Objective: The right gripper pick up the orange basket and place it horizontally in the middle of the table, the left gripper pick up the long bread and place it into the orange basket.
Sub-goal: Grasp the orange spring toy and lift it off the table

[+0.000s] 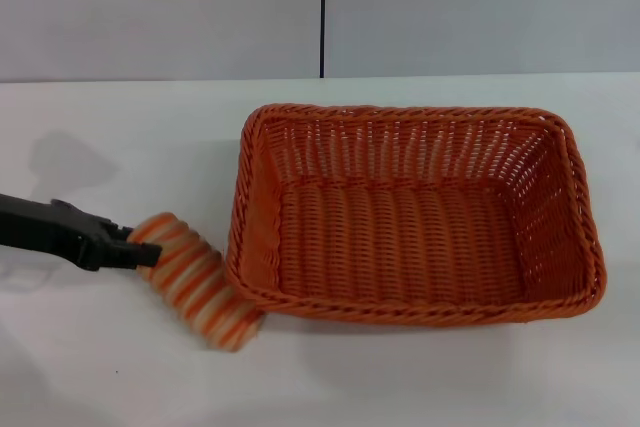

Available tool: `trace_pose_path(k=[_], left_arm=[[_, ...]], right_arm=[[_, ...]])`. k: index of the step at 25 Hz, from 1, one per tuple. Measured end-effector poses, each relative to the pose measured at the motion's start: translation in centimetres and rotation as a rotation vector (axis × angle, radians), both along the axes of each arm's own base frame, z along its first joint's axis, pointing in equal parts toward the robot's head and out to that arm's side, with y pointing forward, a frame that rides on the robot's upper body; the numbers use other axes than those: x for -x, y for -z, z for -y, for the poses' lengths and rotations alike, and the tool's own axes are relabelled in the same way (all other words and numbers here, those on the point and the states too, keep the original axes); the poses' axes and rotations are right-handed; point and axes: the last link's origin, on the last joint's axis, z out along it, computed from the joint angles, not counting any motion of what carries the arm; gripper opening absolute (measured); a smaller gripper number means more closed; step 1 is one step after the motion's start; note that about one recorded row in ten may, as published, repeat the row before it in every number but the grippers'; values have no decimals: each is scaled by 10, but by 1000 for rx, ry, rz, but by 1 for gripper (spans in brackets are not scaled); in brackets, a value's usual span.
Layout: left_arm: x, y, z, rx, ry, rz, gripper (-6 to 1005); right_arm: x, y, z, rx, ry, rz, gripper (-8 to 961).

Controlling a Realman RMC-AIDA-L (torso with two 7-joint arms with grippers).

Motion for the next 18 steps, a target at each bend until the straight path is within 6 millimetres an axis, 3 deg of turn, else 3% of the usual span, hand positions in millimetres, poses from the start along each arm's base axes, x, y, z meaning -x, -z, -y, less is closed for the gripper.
trace_pose_path(k=[12,16,18], left_arm=[[2,-28,-12,-109,-18,-41,345],[-4,-56,-23,-207,7,-97,303],[-6,-61,-26,-225,9,-99,272]], right_arm=[[0,1,1,-2,0,-4,628],[0,1,1,-4,-2,-7,628],[1,1,1,-4,-3,-7,628]])
